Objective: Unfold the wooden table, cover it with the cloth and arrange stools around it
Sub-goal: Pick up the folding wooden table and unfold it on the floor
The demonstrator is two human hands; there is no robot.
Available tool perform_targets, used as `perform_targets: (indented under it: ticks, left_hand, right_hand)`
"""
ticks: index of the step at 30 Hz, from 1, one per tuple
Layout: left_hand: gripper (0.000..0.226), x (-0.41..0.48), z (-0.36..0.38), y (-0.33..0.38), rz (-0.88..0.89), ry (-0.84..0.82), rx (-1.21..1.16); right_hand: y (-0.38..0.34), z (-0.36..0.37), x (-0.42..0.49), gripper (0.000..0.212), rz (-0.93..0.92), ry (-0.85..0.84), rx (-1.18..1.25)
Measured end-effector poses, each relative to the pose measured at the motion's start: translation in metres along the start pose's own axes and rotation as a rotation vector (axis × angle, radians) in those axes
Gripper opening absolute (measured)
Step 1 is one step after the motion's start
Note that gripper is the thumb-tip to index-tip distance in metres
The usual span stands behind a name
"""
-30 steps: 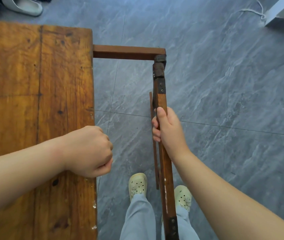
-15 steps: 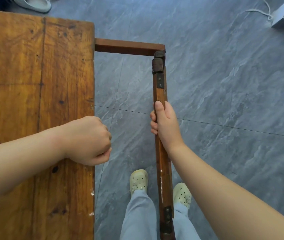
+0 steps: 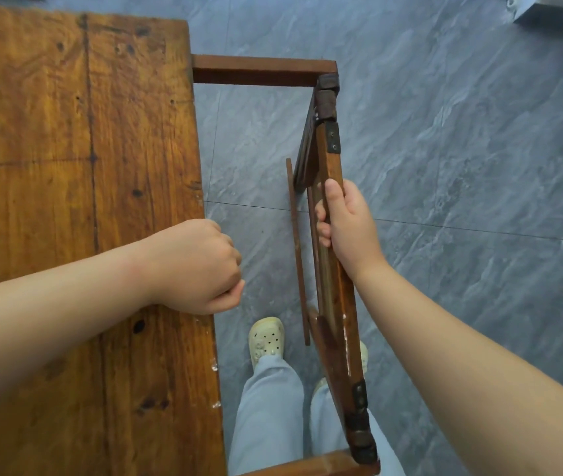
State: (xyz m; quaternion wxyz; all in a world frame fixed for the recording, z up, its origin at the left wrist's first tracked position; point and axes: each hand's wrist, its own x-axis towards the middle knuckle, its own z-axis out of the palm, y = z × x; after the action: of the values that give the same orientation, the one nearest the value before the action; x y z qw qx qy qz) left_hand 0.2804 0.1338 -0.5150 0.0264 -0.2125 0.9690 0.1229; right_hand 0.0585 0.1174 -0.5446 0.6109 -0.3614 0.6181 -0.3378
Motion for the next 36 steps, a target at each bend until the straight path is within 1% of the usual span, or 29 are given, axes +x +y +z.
perform_targets:
  ticks: [7, 11, 13, 17, 18, 19, 21, 23, 24, 25, 27, 28, 30, 32, 34, 36]
  left_hand:
    - [0.043, 0.007, 0.002, 0.001, 0.005, 0.018, -0.035]
    - [0.043, 0.012, 0.006, 0.002, -0.003, 0.036, -0.038]
    - [0.044, 0.012, 0.007, 0.001, -0.004, 0.036, -0.037]
    - [0.041, 0.002, 0.012, -0.003, -0.011, 0.018, -0.064]
    - [0.040, -0.002, 0.013, -0.004, -0.011, 0.012, -0.070]
    - [0.039, -0.007, 0.014, -0.006, -0.014, 0.003, -0.077]
    - [0.037, -0.014, 0.012, -0.011, -0.016, -0.033, -0.080]
    - [0.037, -0.022, 0.010, -0.016, -0.013, -0.070, -0.060]
    - [0.037, -0.027, 0.009, -0.017, -0.021, -0.089, -0.062]
    - [0.036, -0.032, 0.009, -0.016, -0.037, -0.097, -0.069]
    - [0.037, -0.037, 0.010, -0.014, -0.062, -0.078, -0.089]
    - [0.037, -0.034, 0.009, -0.012, -0.059, -0.064, -0.099]
    - [0.038, -0.020, 0.013, -0.002, -0.043, -0.019, -0.115]
    - [0.038, -0.006, 0.017, 0.004, -0.030, 0.036, -0.113]
    - [0.038, 0.000, 0.018, 0.001, -0.052, 0.084, -0.106]
    - [0.040, 0.003, 0.015, -0.003, -0.078, 0.098, -0.098]
  right_hand:
    - [0.000, -0.005, 0.001, 0.024, 0.010, 0.038, -0.012]
    - [0.001, -0.008, 0.002, 0.021, -0.017, 0.077, -0.094]
    - [0.000, -0.008, 0.002, 0.022, -0.015, 0.069, -0.105]
    - [0.000, -0.003, 0.003, 0.020, 0.041, -0.035, 0.088]
    - [0.002, 0.000, 0.004, 0.020, 0.047, -0.040, 0.101]
    - [0.005, 0.006, 0.005, 0.022, 0.035, -0.022, 0.072]
    - [0.014, 0.022, 0.005, 0.029, -0.022, 0.070, -0.118]
    - [0.017, 0.033, 0.005, 0.028, -0.067, 0.134, -0.266]
    - [0.016, 0.035, 0.004, 0.026, -0.067, 0.126, -0.256]
    - [0.015, 0.037, 0.005, 0.025, -0.039, 0.091, -0.170]
    - [0.013, 0.051, 0.004, 0.021, 0.070, -0.047, 0.100]
    - [0.013, 0.065, 0.003, 0.019, 0.108, -0.097, 0.143]
    - [0.024, 0.094, -0.001, 0.018, 0.108, -0.111, 0.051]
    - [0.031, 0.112, 0.001, 0.021, 0.109, -0.141, 0.035]
    - [0.028, 0.102, 0.008, 0.022, 0.105, -0.164, 0.054]
    - [0.019, 0.085, 0.014, 0.022, 0.098, -0.163, 0.055]
